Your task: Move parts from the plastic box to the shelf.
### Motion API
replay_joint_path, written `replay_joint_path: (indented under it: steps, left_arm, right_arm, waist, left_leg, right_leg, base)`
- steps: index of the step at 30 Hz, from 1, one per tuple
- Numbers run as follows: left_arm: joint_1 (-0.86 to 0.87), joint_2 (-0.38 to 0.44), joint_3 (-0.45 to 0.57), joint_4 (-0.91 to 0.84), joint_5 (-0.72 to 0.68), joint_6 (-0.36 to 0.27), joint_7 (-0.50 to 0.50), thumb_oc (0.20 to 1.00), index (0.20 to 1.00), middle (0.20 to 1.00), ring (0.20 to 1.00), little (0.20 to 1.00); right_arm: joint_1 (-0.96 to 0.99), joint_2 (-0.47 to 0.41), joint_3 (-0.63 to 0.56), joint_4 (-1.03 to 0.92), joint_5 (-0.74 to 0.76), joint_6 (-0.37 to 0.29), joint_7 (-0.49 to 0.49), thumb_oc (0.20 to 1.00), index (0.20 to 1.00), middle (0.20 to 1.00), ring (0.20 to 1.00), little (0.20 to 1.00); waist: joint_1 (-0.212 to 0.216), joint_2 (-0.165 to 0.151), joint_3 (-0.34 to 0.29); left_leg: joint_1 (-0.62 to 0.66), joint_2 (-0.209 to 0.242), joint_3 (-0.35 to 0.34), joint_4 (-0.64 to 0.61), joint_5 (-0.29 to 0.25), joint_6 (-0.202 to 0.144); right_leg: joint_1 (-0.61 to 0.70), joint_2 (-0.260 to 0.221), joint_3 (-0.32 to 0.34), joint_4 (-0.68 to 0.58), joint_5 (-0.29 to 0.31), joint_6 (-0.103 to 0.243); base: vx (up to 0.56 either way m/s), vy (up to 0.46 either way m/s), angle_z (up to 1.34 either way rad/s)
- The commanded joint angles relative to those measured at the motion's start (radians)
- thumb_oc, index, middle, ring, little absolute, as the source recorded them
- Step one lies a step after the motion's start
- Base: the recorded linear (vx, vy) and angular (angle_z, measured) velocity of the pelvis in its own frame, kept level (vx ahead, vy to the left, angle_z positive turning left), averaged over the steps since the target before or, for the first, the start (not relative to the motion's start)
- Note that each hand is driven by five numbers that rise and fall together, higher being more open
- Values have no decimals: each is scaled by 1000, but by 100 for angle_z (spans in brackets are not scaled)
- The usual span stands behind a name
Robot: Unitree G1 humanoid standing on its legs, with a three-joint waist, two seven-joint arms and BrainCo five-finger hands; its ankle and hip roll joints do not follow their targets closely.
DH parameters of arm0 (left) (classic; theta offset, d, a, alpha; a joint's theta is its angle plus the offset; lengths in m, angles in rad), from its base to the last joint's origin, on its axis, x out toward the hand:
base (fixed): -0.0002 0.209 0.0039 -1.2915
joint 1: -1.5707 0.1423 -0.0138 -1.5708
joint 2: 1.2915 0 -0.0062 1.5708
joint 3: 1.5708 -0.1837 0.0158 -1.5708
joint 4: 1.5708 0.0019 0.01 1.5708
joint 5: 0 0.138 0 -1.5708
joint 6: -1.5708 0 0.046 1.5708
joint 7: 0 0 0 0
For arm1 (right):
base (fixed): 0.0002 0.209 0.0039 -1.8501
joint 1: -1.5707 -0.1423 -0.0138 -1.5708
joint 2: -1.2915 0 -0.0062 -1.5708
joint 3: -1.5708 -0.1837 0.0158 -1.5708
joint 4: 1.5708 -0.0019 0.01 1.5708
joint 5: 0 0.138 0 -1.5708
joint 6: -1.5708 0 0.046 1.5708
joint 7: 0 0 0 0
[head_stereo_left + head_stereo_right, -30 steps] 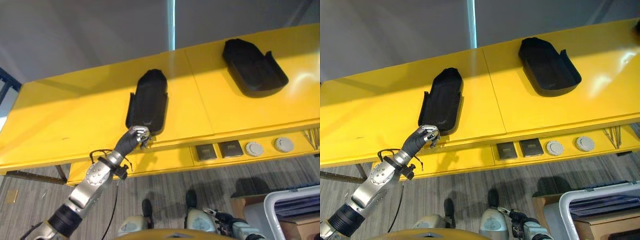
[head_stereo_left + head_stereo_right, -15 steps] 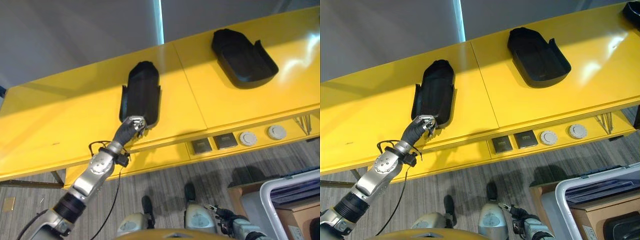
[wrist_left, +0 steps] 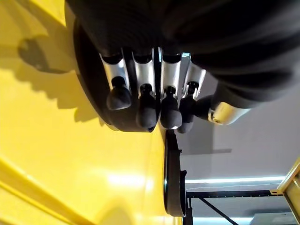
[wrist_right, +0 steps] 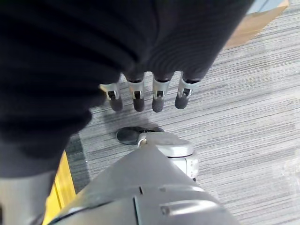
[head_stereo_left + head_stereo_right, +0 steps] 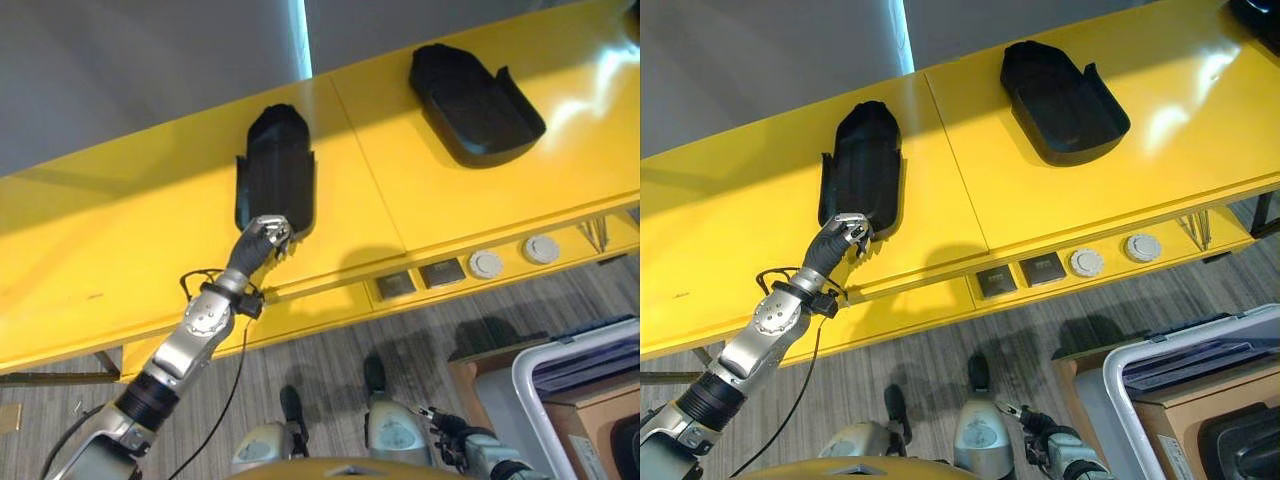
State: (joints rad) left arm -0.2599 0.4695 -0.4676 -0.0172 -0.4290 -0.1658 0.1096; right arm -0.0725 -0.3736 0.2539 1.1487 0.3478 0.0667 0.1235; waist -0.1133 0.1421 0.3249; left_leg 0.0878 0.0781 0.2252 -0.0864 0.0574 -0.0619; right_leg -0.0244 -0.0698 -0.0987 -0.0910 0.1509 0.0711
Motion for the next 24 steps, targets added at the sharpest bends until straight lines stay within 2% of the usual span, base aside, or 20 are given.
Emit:
replay_joint_path:
  steps: [1, 6, 9, 10, 11, 16, 17, 20, 22, 23, 24]
  left_arm:
    - [-38, -6, 42, 13, 0, -135, 27, 200, 200, 200, 200, 200]
    - [9, -21, 105, -89, 13, -263, 39, 200, 200, 200, 200, 200]
    - [34, -16, 132, -118, 77, -298, 132, 200, 200, 200, 200, 200]
    - [43, -13, 140, -122, 100, -301, 172, 460, 460, 460, 460, 460]
    - [60, -8, 150, -125, 131, -285, 223, 1000, 1000, 1000, 1000, 1000]
    - [122, 4, 137, -66, 207, -236, 343, 1000, 1000, 1000, 1000, 1000]
    - [137, 6, 129, -36, 208, -241, 354, 1000, 1000, 1000, 1000, 1000]
    - [199, 13, 109, 64, 248, -293, 391, 1000, 1000, 1000, 1000, 1000]
    - [221, 12, 103, 106, 246, -340, 378, 1000, 1000, 1000, 1000, 1000]
    - [243, 12, 95, 134, 242, -410, 354, 1000, 1000, 1000, 1000, 1000]
    - [243, 12, 95, 135, 242, -411, 354, 1000, 1000, 1000, 1000, 1000]
  right_arm:
    - [31, 24, 46, 34, -18, -8, 3, 1000, 1000, 1000, 1000, 1000]
    - [44, 52, 42, 42, -23, -34, -5, 1000, 1000, 1000, 1000, 1000]
    - [35, 60, 45, 43, -22, -33, -15, 1000, 1000, 1000, 1000, 1000]
    - [31, 65, 49, 42, -14, -34, -20, 1000, 1000, 1000, 1000, 1000]
    - [19, 70, 52, 42, -1, -24, -26, 1000, 1000, 1000, 1000, 1000]
    - [-10, 83, 58, 55, 12, -1, -27, 1000, 1000, 1000, 1000, 1000]
    - [-16, 85, 60, 61, 15, -1, -27, 1000, 1000, 1000, 1000, 1000]
    - [-36, 89, 59, 79, 27, 7, -17, 1000, 1000, 1000, 1000, 1000]
    - [-42, 92, 60, 88, 39, 9, -19, 1000, 1000, 1000, 1000, 1000]
    - [-50, 95, 58, 94, 70, 14, -26, 1000, 1000, 1000, 1000, 1000]
    - [-50, 95, 58, 94, 70, 14, -26, 1000, 1000, 1000, 1000, 1000]
  waist:
    - [-4, -50, -24]
    - [33, -72, -86]
    - [54, -84, -109]
    - [63, -90, -117]
    - [76, -99, -129]
    - [111, -120, -147]
    - [119, -123, -148]
    - [142, -131, -151]
    - [151, -133, -152]
    - [158, -136, -154]
    - [158, -136, -154]
  left_leg:
    - [-29, 35, 2, -1, -44, -23]
    - [-1, 36, -1, -1, -54, -22]
    - [14, 35, -12, -1, -61, -17]
    - [22, 35, -17, -1, -65, -15]
    - [31, 33, -25, -1, -70, -11]
    - [54, 27, -47, -1, -86, -1]
    - [57, 24, -52, -1, -89, 0]
    - [64, 16, -68, -1, -98, 4]
    - [65, 13, -75, -1, -100, 6]
    - [68, 9, -78, -1, -103, 10]
    - [68, 9, -78, -1, -103, 10]
  right_leg:
    - [82, -32, -21, 4, -153, 9]
    - [131, -36, -55, 4, -166, 8]
    - [152, -37, -66, 4, -169, 7]
    - [162, -37, -72, 4, -170, 6]
    - [175, -35, -78, 4, -174, 5]
    - [208, -32, -102, 4, -181, 1]
    - [213, -31, -107, 4, -181, 0]
    - [227, -30, -118, 4, -184, -1]
    - [230, -29, -119, 4, -184, -1]
    - [233, -33, -121, 4, -181, 2]
    - [233, -33, -121, 4, -181, 2]
  base:
    - [0, 0, 0]
    - [-41, -1, 8]
    - [-68, 0, 6]
    - [-52, -26, 12]
    - [-36, -33, 17]
    - [-31, -27, 14]
    - [-51, -5, 23]
    - [-74, 23, 27]
    - [-47, 59, 13]
    - [-42, 83, 14]
    - [-46, 121, 16]
